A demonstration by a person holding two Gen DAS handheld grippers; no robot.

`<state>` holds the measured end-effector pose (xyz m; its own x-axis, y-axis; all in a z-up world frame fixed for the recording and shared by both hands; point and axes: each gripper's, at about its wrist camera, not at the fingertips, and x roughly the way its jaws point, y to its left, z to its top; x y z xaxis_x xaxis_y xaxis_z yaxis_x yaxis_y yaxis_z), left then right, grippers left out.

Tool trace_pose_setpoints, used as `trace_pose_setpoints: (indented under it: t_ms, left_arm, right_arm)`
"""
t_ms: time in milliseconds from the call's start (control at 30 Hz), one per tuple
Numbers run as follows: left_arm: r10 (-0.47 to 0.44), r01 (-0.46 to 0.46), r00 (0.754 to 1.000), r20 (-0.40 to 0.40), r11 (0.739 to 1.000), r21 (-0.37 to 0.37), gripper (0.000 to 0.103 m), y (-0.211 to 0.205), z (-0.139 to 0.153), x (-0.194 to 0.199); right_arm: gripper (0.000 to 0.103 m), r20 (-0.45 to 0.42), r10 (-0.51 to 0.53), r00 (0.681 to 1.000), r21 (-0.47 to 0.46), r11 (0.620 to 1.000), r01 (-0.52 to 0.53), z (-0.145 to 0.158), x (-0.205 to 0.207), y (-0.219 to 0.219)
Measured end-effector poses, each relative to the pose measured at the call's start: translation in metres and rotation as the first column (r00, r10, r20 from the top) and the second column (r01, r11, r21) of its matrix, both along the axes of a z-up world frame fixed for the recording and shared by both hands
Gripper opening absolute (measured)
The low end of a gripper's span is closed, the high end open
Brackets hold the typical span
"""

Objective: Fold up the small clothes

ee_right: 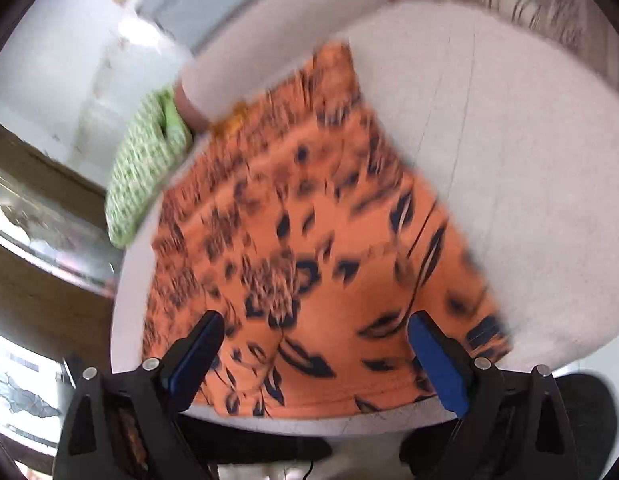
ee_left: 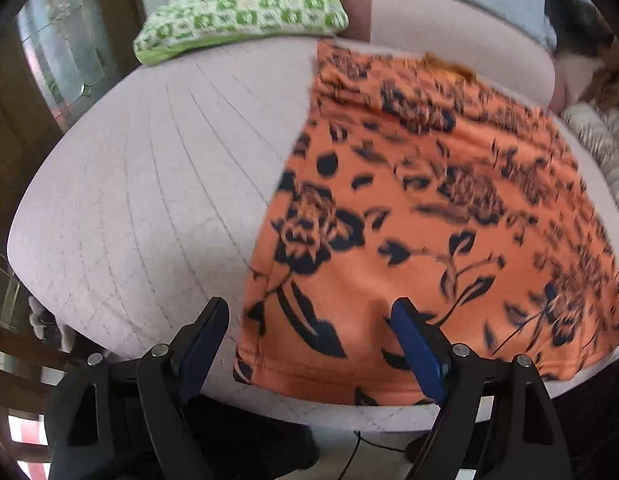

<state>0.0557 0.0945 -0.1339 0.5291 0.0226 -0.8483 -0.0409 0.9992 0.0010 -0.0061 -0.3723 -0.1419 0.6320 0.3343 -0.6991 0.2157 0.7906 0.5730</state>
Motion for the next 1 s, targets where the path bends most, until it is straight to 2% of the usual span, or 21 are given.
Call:
trace_pose_setpoints:
  t_ms: [100,200,267,367,433,533,700,733,767,800,833,867,933,1000]
  left_arm:
    - [-0.027,0.027,0.998,0.058,1.000,-0.003,0.084,-0.007,0.012,0.002]
    - [-0.067,0.066,0.997,0.039,0.997,0.030,0.084,-0.020,0.008,0.007]
    - [-0.050,0.047,0.997,0.052,0.997,0.055,0.084,-0.022,0.006,0.005]
    - [-0.025,0.023,0.998,0.058,0.999,0.033,0.084,-0.013,0.008,0.004]
    - [0.006,-0.008,0.998,0.059,0.999,0.036,0.084,-0.001,0.010,0.001]
    - [0.032,-0.033,0.999,0.036,0.999,0.020,0.084,0.015,0.006,-0.003]
    - [0.072,-0.073,0.995,-0.073,0.997,-0.016,0.084,0.033,-0.019,-0.005]
    - [0.070,-0.074,0.994,-0.089,0.997,-0.037,0.083,0.035,-0.022,-0.005]
    - [0.069,-0.074,0.994,-0.089,0.996,-0.050,0.076,0.035,-0.022,-0.006]
    - [0.067,-0.072,0.995,-0.079,0.996,-0.059,0.070,0.035,-0.020,-0.007]
    - [0.063,-0.068,0.995,-0.071,0.995,-0.069,0.059,0.035,-0.018,-0.008]
    - [0.059,-0.064,0.996,-0.067,0.995,-0.077,0.056,0.035,-0.016,-0.008]
    - [0.057,-0.065,0.995,-0.084,0.993,-0.094,0.056,0.036,-0.020,-0.006]
    - [0.058,-0.066,0.995,-0.083,0.993,-0.096,0.056,0.037,-0.022,-0.005]
  right_arm:
    - [0.095,-0.051,-0.040,0.998,-0.087,0.996,0.035,-0.004,0.003,-0.017]
    - [0.095,-0.107,-0.055,0.993,-0.075,0.996,0.047,-0.019,0.006,-0.029]
    - [0.095,-0.122,-0.041,0.992,-0.069,0.997,0.033,-0.026,0.005,-0.030]
    - [0.094,-0.130,0.000,0.992,-0.005,1.000,-0.001,-0.035,0.000,-0.033]
    - [0.085,-0.118,0.023,0.993,-0.001,1.000,-0.023,-0.036,-0.006,-0.030]
    - [0.084,-0.115,0.025,0.993,-0.011,1.000,-0.026,-0.037,-0.008,-0.034]
    - [0.082,-0.122,0.037,0.992,-0.006,0.999,-0.038,-0.041,-0.004,-0.036]
    - [0.077,-0.115,0.048,0.992,0.001,0.999,-0.048,-0.040,-0.003,-0.034]
    - [0.066,-0.108,0.070,0.992,0.025,0.997,-0.068,-0.039,-0.003,-0.032]
    - [0.062,-0.106,0.081,0.991,0.027,0.997,-0.079,-0.036,-0.003,-0.031]
    - [0.061,-0.101,0.085,0.991,0.018,0.996,-0.084,-0.034,-0.004,-0.030]
    - [0.061,-0.096,0.092,0.991,0.011,0.996,-0.091,-0.033,-0.003,-0.029]
    - [0.061,-0.112,0.085,0.990,0.007,0.996,-0.085,-0.038,-0.001,-0.031]
    - [0.062,-0.136,0.062,0.989,0.047,0.997,-0.056,-0.047,0.001,-0.036]
